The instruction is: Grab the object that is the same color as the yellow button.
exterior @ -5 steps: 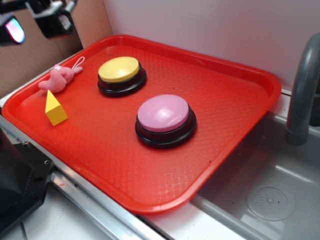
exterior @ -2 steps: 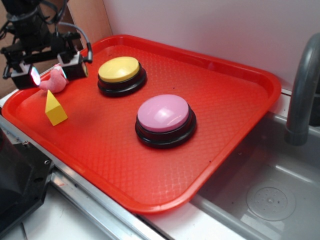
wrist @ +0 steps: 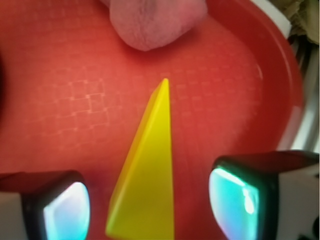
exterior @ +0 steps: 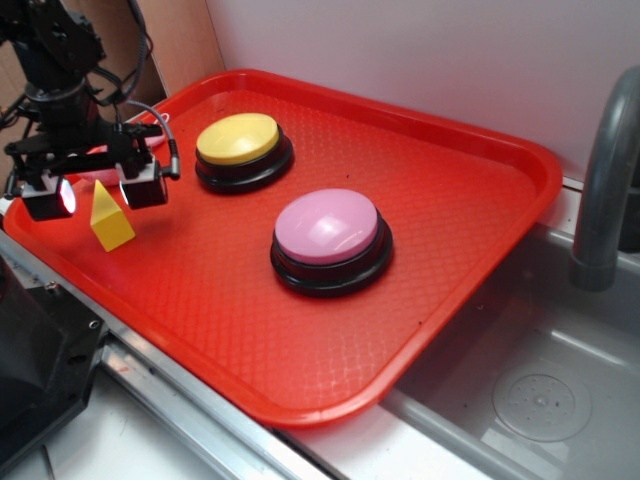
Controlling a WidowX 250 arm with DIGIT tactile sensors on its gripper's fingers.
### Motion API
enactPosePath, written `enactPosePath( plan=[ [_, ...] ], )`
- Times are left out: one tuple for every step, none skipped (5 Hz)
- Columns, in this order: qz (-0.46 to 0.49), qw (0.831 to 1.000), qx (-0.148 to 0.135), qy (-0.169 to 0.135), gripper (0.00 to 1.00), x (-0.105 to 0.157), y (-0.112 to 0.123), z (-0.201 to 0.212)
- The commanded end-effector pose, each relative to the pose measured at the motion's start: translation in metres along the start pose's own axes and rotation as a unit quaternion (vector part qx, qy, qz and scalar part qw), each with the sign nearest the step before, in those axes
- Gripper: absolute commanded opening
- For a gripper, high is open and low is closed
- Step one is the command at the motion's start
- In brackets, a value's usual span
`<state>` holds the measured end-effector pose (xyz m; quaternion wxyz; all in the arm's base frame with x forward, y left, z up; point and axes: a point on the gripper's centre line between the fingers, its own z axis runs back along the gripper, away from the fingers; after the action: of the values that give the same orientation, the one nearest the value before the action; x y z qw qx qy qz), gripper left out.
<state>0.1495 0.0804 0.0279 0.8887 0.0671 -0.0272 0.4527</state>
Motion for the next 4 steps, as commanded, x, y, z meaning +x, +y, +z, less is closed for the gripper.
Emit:
enactPosePath(
  plan=[
    [-0.020, 0.997, -0.069, -0.004, 0.26, 0.004, 0.002, -0.010],
    [-0.008, 0.994, -0.110, -0.007, 0.00, 0.002, 0.004, -0.005],
    [0.004, 0.992, -0.127, -0.014, 0.00, 0.003, 0.003, 0.009],
    [-0.045, 0.989, -0.144, -0.006, 0.00, 0.002, -0.015, 0.033]
  ],
)
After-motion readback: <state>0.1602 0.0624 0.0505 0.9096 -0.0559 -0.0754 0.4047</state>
